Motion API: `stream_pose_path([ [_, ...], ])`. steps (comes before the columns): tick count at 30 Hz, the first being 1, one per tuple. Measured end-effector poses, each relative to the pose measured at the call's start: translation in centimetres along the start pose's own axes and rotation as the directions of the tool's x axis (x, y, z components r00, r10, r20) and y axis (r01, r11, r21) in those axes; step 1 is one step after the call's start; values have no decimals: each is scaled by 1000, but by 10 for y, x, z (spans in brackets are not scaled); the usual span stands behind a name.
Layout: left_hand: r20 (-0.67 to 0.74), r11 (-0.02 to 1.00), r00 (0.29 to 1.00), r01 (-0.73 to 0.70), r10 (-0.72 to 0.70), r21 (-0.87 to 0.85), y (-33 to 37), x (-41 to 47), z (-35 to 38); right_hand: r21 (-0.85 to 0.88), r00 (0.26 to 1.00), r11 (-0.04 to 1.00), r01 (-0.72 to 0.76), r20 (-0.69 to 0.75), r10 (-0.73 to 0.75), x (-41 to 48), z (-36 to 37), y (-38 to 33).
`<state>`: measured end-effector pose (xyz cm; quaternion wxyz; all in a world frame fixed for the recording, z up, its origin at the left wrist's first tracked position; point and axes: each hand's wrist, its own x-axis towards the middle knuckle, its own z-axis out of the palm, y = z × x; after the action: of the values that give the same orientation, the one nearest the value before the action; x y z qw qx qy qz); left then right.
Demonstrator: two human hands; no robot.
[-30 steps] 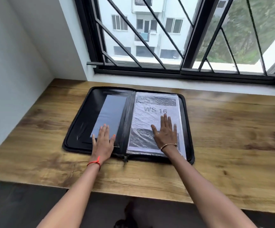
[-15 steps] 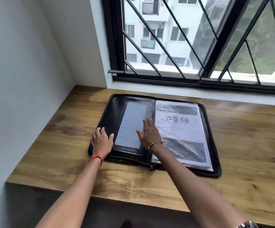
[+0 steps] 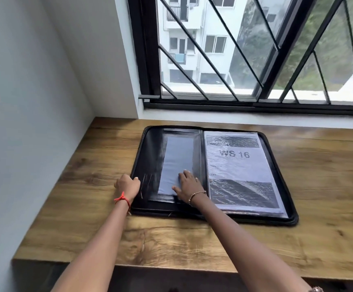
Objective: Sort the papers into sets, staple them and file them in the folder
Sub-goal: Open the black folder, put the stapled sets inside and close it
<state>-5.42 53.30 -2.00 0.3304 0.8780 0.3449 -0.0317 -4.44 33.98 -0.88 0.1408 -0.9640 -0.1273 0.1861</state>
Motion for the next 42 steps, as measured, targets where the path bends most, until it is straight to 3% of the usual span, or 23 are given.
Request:
stream_pose_path([
  [10, 34, 936, 999, -1, 14, -353, 20, -4, -27, 178, 996, 984, 10, 83, -25, -14, -27, 11],
  [15, -57, 959, 998, -29, 13, -282, 36, -3, -38, 247, 998, 968, 32, 41, -43, -26, -45, 26],
  [21, -248, 959, 966, -132, 68, -253, 99, -63, -62, 306, 994, 948, 90, -89, -65, -44, -74, 55],
  [26, -266, 923, 932, -311, 248, -228, 156, -127, -66, 448, 964, 883, 141, -264, -20, -62, -90, 94],
  [29, -223, 868, 907, -411, 358, -280, 187, -168, -60, 611, 933, 772, 175, -352, 68, -73, -103, 119],
  [32, -106, 731, 886, -434, 451, -526, 208, -204, -39, 820, 933, 536, 202, -328, 150, -89, -122, 141],
  [34, 4, 687, 821, -475, 571, -551, 211, -219, -17, 887, 931, 412, 208, -309, 196, -98, -134, 156],
  [37, 186, 680, 679, -594, 711, -430, 209, -232, 23, 951, 893, 228, 208, -279, 352, -109, -154, 180],
  [39, 280, 685, 625, -649, 728, -331, 200, -234, 50, 952, 846, 256, 168, -273, 459, -115, -160, 203],
  [42, 400, 712, 610, -678, 684, -184, 175, -226, 87, 931, 850, 361, -59, -143, 507, -122, -139, 247],
])
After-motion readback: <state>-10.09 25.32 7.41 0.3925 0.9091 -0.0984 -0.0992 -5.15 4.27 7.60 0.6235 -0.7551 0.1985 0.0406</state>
